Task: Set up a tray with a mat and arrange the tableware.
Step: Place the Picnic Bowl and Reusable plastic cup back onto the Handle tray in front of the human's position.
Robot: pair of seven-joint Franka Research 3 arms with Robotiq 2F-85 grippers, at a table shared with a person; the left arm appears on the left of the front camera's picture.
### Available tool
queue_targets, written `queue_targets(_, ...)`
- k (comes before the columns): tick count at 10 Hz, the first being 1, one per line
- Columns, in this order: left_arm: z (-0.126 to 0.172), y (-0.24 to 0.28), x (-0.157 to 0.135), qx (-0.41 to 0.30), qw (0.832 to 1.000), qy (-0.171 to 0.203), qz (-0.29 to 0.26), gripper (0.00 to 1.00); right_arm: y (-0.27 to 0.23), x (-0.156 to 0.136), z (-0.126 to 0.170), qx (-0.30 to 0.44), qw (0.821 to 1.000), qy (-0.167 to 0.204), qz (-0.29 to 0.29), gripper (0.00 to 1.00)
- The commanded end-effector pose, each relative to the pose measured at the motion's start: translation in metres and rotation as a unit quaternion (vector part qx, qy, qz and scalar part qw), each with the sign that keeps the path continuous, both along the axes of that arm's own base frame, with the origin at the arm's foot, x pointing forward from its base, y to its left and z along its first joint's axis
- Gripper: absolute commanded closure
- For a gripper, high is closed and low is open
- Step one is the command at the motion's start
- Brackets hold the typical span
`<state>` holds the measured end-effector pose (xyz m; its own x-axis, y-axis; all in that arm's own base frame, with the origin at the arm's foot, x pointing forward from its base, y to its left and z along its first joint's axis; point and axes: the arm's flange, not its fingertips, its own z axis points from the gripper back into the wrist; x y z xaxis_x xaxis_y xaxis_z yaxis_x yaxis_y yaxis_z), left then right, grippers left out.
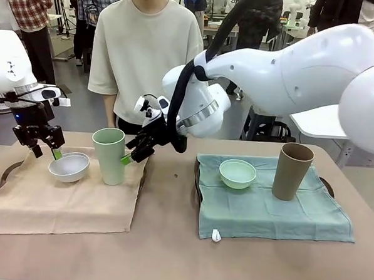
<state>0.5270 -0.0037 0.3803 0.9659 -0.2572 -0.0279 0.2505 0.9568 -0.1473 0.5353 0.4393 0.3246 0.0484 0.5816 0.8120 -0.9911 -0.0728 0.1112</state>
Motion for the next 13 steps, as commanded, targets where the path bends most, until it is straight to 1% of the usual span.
queue_targets(1, 0.02, 0.005, -0.019, -0.018, 1.0, -0.013, -0.021, 0.25, -0.023, -0.022, 0.021, -0.075, 0.996, 0.042, -0.031, 0.0)
queue_targets(2, 0.037, 0.004, -0.023, -0.021, 0.999, -0.018, -0.028, 0.25, -0.032, -0.027, 0.035, -0.094, 0.993, 0.057, -0.053, 0.0)
queue_targets(3, 0.055, -0.001, -0.03, -0.013, 0.999, -0.033, -0.034, 0.25, -0.04, -0.036, 0.051, -0.127, 0.986, 0.069, -0.08, 0.0)
queue_targets(4, 0.079, -0.008, -0.035, 0.001, 0.997, -0.056, -0.043, 0.25, -0.046, -0.043, 0.073, -0.156, 0.978, 0.085, -0.113, 0.0)
queue_targets(5, 0.099, -0.023, -0.044, 0.005, 0.996, -0.073, -0.054, 0.25, -0.058, -0.055, 0.101, -0.19, 0.964, 0.102, -0.156, 0.0)
queue_targets(6, 0.117, -0.035, -0.046, 0.014, 0.994, -0.086, -0.062, 0.25, -0.065, -0.064, 0.127, -0.21, 0.954, 0.085, -0.199, 0.0)
queue_targets(7, 0.129, -0.048, -0.051, 0.021, 0.992, -0.105, -0.067, 0.25, -0.073, -0.074, 0.151, -0.223, 0.943, 0.086, -0.231, 0.0)
queue_targets(8, 0.138, -0.062, -0.051, 0.02, 0.992, -0.106, -0.067, 0.25, -0.079, -0.082, 0.174, -0.254, 0.921, 0.071, -0.286, 0.0)
queue_targets(9, 0.139, -0.08, -0.053, 0.031, 0.992, -0.111, -0.058, 0.25, -0.085, -0.095, 0.195, -0.297, 0.89, 0.048, -0.343, 0.0)
queue_targets(10, 0.141, -0.092, -0.053, 0.045, 0.991, -0.12, -0.047, 0.25, -0.087, -0.102, 0.21, -0.336, 0.863, 0.045, -0.375, 0.0)
queue_targets(11, 0.145, -0.102, -0.056, 0.056, 0.99, -0.121, -0.039, 0.25, -0.089, -0.11, 0.22, -0.385, 0.832, 0.068, -0.393, 0.0)
queue_targets(12, 0.153, -0.109, -0.059, 0.063, 0.99, -0.122, -0.037, 0.25, -0.088, -0.117, 0.23, -0.42, 0.807, 0.097, -0.403, 0.0)
queue_targets(13, 0.158, -0.117, -0.063, 0.07, 0.99, -0.123, -0.026, 0.25, -0.087, -0.125, 0.24, -0.444, 0.788, 0.125, -0.408, 0.0)
